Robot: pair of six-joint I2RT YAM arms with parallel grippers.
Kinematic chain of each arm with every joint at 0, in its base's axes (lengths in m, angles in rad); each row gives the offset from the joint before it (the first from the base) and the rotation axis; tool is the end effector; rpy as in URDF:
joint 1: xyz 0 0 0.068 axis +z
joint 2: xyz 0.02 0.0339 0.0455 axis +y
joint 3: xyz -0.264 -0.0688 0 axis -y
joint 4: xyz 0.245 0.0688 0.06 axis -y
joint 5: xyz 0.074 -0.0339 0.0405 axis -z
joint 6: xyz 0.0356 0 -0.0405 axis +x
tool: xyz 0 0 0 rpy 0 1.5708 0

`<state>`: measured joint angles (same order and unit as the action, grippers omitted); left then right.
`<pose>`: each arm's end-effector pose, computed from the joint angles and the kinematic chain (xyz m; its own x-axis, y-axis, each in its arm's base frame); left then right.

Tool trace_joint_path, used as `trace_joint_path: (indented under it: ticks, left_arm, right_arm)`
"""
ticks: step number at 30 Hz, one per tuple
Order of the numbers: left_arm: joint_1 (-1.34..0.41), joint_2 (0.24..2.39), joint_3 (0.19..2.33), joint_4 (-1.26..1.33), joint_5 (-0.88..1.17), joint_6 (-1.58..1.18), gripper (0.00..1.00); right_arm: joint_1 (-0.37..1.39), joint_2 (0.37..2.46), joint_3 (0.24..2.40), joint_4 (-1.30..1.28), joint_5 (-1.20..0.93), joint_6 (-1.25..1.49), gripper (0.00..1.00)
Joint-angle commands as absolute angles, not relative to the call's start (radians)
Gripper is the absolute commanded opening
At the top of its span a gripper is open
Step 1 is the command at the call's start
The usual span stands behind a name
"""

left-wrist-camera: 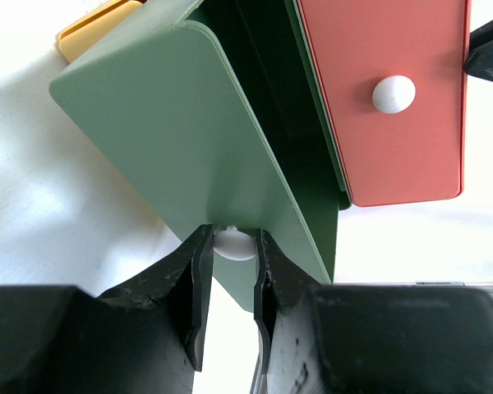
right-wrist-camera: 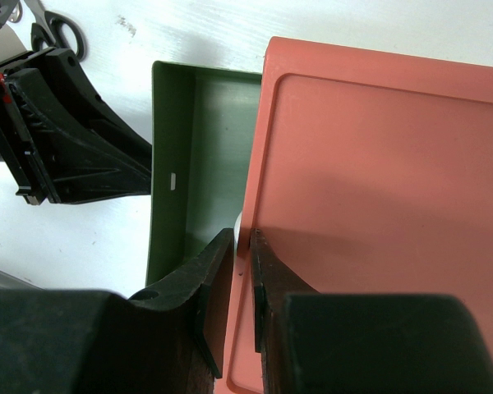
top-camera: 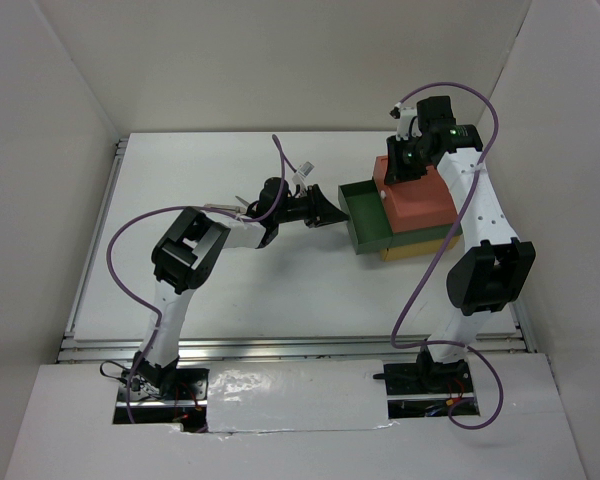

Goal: Sort the tools into containers

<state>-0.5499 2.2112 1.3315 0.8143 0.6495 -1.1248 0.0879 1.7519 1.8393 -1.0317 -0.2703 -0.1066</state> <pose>0.3999 -0.2704 0.1680 -0.8637 -0.3133 -0.3948 0.3512 0.1877 -0.9173 0.3676 0.0419 0.3666 -0.7768 -0.1714 -0.6060 -0.3250 0.9333 0.1527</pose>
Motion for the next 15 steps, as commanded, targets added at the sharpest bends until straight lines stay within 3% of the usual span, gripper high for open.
trace_joint_path:
  ticks: [1, 5, 10, 15]
  left_arm:
    - [-0.538, 2.16, 1.318, 0.816, 0.664, -1.075, 0.12]
    - [-0.538, 2.163, 1.327, 0.804, 0.67, -1.071, 0.18]
    - [-0.537, 2.171, 1.341, 0.778, 0.67, -1.065, 0.45]
    - [-0.537, 2.157, 1.336, 0.766, 0.67, -1.051, 0.62]
  right_arm:
    - [0.087, 1.787, 1.784, -1.104, -0.239, -0.127, 0.22]
    - [0.087, 1.786, 1.779, -1.104, -0.238, -0.129, 0.22]
    - [0.087, 1.787, 1.779, -1.101, -0.244, -0.127, 0.23]
    - [0.087, 1.79, 1.795, -1.109, -0.248, -0.123, 0.24]
